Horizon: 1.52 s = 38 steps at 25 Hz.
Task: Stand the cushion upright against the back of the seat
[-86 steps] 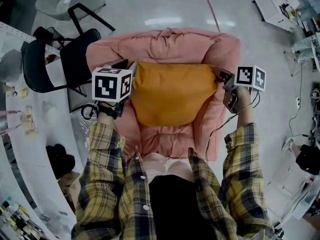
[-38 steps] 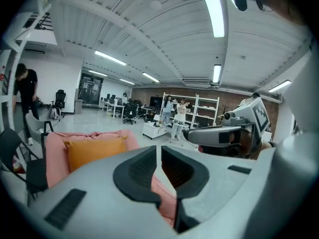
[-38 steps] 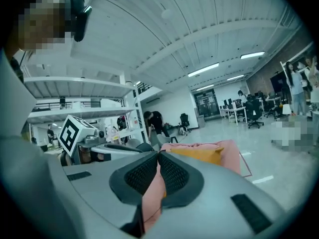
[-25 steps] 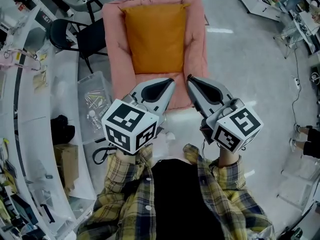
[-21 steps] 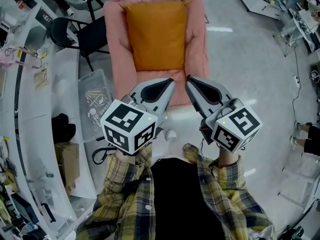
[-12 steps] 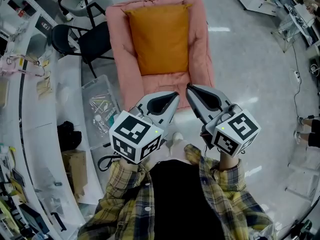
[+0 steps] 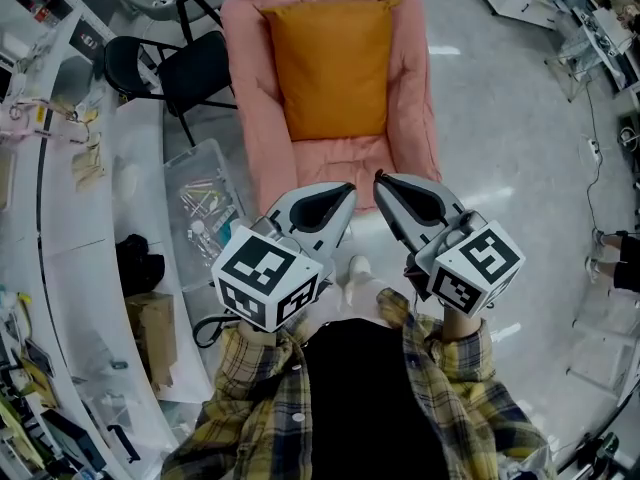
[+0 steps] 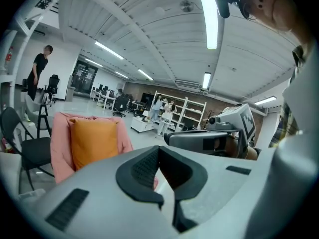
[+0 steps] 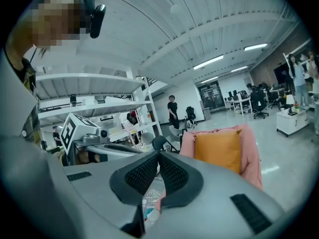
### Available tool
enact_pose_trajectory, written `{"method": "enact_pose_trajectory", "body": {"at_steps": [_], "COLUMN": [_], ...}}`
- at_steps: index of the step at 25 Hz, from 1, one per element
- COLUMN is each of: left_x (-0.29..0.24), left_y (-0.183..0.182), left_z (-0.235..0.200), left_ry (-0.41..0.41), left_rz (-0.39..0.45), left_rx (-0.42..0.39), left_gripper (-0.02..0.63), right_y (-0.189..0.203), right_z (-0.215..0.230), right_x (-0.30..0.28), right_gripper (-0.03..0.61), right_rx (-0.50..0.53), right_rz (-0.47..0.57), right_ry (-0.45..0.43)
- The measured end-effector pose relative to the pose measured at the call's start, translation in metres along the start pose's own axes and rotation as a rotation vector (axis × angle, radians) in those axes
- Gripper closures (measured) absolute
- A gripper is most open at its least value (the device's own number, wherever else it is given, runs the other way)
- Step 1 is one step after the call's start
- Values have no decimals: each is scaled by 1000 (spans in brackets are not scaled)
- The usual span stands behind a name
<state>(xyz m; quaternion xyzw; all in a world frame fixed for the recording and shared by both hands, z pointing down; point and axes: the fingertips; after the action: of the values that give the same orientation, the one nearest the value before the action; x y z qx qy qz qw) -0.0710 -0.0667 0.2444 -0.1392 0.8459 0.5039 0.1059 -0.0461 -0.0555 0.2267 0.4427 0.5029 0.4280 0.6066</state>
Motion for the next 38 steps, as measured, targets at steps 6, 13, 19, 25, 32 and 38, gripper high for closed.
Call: {"method": "enact_pose_trajectory", "body": {"at_steps": [6,13,19,25,32,38], "left_x": [-3,-12,-23,-37,-47,-59], "left_y": [-3,-1,-4,-7,-13,-22], "left_z": [1,8,11,17,22,28], "left_ry": [11,12,6,4,14,86], "left_rz": [14,12,13,15,7,-48], "left_rx": [10,13,9,0,-31,-116], "left_gripper": [609,609,609,609,609,609], "right_y": [1,6,8,10,6,3], "right_z": [2,7,17,30,35,43], "right_x": [2,12,15,24,29,37], "right_gripper": [549,552,552,552,554,554], "right_rx": [0,10,5,-6,-2,4], "right_rz": [-18,-32,-33,-26,-16,-8], "right_ry": [-2,-11,-17,-17,-27,-21]}}
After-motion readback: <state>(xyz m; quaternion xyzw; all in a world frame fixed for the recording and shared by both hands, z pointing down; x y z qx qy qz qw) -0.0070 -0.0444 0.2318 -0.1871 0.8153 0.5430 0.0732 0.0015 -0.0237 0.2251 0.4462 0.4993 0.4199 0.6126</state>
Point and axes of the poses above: the fingertips, and each gripper's own axes: x backward along the fingers, z to its right, y out of its underside, and after that the axes turned 11 degrees about x, right-handed
